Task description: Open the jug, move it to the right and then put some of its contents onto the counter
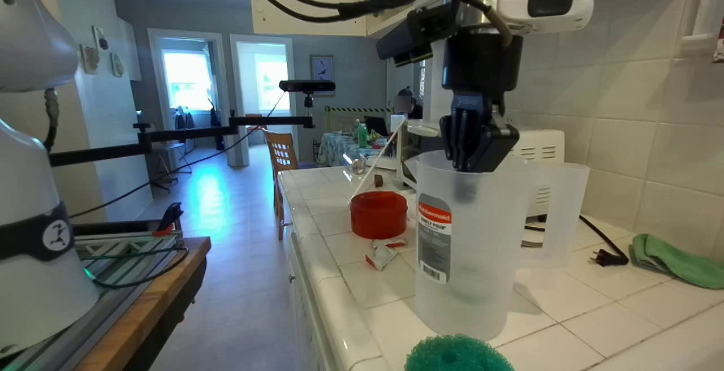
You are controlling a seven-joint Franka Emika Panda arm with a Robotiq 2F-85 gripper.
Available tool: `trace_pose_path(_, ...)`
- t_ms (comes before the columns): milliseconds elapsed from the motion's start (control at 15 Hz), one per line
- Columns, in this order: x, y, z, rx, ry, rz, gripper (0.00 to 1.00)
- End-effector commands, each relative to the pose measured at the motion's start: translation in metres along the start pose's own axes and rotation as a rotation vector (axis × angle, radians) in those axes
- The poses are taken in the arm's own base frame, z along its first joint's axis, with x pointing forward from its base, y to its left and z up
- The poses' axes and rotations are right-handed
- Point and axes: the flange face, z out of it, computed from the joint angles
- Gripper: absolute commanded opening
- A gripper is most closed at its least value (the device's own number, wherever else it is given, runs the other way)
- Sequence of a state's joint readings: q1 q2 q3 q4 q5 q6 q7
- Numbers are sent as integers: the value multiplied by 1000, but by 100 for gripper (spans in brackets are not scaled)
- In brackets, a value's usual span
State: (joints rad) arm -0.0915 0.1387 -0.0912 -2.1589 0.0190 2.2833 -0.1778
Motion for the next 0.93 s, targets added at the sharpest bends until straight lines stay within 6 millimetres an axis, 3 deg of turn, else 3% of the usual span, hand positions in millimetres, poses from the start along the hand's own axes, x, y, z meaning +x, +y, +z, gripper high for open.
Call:
trace_pose_path(0,5,0,0,0,-1,-3,0)
trace_pose_path(600,3,-2,-2,4,-5,0,0)
trace_pose_path(867,-13,-20,-52,14,58,-43,0)
